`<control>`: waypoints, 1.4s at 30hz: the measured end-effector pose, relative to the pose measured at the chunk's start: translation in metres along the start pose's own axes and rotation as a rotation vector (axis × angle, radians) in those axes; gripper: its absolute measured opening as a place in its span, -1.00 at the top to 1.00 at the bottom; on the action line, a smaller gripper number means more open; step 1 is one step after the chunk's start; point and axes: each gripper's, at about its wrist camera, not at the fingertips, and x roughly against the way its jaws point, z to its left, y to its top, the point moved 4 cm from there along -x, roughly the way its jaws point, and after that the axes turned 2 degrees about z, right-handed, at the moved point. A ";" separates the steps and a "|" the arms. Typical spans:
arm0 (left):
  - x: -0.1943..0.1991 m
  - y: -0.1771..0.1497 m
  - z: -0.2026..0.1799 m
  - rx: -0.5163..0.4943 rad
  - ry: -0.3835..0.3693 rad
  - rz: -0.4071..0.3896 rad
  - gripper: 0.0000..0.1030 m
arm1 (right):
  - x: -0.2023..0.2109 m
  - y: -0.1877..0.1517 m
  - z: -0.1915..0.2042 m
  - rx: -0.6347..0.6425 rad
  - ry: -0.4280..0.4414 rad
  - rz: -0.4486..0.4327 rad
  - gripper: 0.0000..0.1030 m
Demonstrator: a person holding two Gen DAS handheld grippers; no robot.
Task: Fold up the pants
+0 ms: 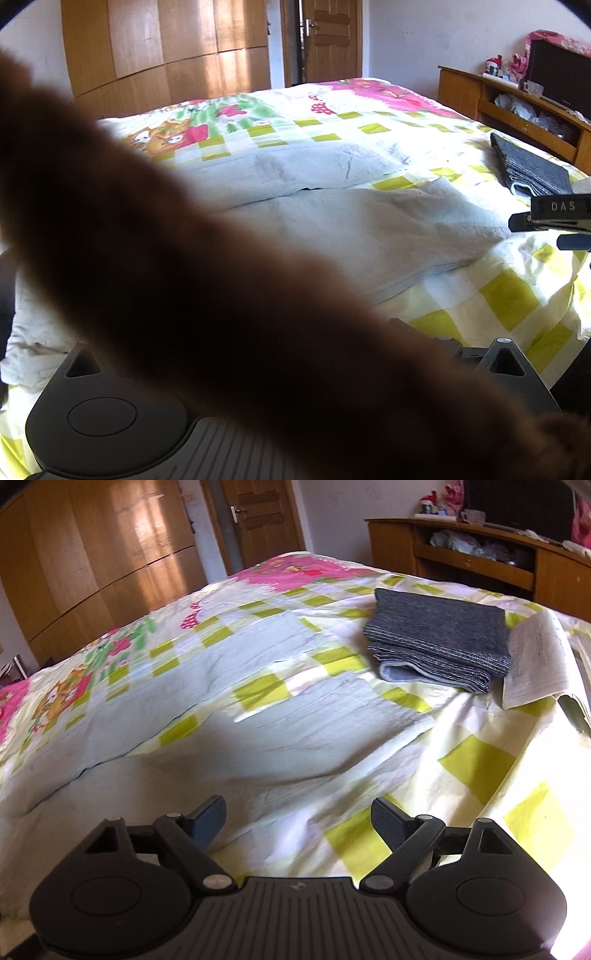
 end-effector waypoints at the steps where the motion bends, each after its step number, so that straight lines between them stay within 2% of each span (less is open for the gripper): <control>1: -0.004 0.002 -0.004 -0.011 -0.009 -0.002 -1.00 | -0.007 0.005 -0.008 -0.036 -0.004 0.008 -0.67; 4: -0.015 0.011 -0.015 -0.039 -0.037 -0.011 -1.00 | -0.029 0.016 -0.030 -0.150 -0.011 0.045 -0.44; 7: -0.025 0.019 -0.024 -0.057 -0.056 -0.020 -1.00 | -0.044 0.022 -0.046 -0.235 -0.011 0.063 -0.03; 9: -0.031 0.022 -0.029 -0.070 -0.062 -0.021 -1.00 | -0.047 0.025 -0.054 -0.273 0.001 0.067 0.62; 12: -0.037 0.023 -0.035 -0.082 -0.068 -0.017 -1.00 | -0.046 0.028 -0.066 -0.333 0.045 0.065 0.62; 15: -0.043 0.022 -0.038 -0.088 -0.077 -0.001 -1.00 | -0.034 0.036 -0.076 -0.304 0.030 0.026 0.62; 18: -0.040 0.021 -0.041 -0.095 -0.093 -0.006 -1.00 | -0.031 0.043 -0.083 -0.259 -0.023 0.016 0.62; 21: -0.035 0.018 -0.045 -0.115 -0.107 -0.016 -1.00 | -0.036 0.039 -0.084 -0.198 -0.075 0.072 0.59; 23: -0.035 0.012 -0.044 -0.127 -0.111 0.006 -1.00 | -0.027 0.037 -0.081 -0.165 -0.105 0.042 0.59; 26: -0.030 0.001 -0.032 -0.129 -0.105 0.036 -1.00 | -0.001 0.034 -0.069 -0.058 -0.199 -0.051 0.56; 28: -0.025 -0.005 -0.017 -0.122 -0.077 0.043 -1.00 | 0.017 0.029 -0.046 0.040 -0.197 -0.097 0.56; 31: -0.013 -0.006 0.020 -0.094 -0.013 0.030 -1.00 | 0.028 0.017 0.004 0.180 -0.087 -0.090 0.55; 33: -0.006 -0.003 0.050 -0.070 0.044 0.009 -1.00 | 0.030 0.005 0.051 0.277 0.027 -0.063 0.55; 34: -0.004 -0.002 0.067 -0.057 0.079 0.000 -1.00 | 0.028 -0.005 0.084 0.338 0.112 -0.033 0.55; 38: 0.002 -0.001 0.135 -0.014 0.212 -0.005 -1.00 | 0.024 -0.056 0.192 0.571 0.376 0.072 0.54; 42: 0.008 -0.009 0.192 0.032 0.278 0.006 -1.00 | 0.019 -0.116 0.290 0.817 0.567 0.143 0.54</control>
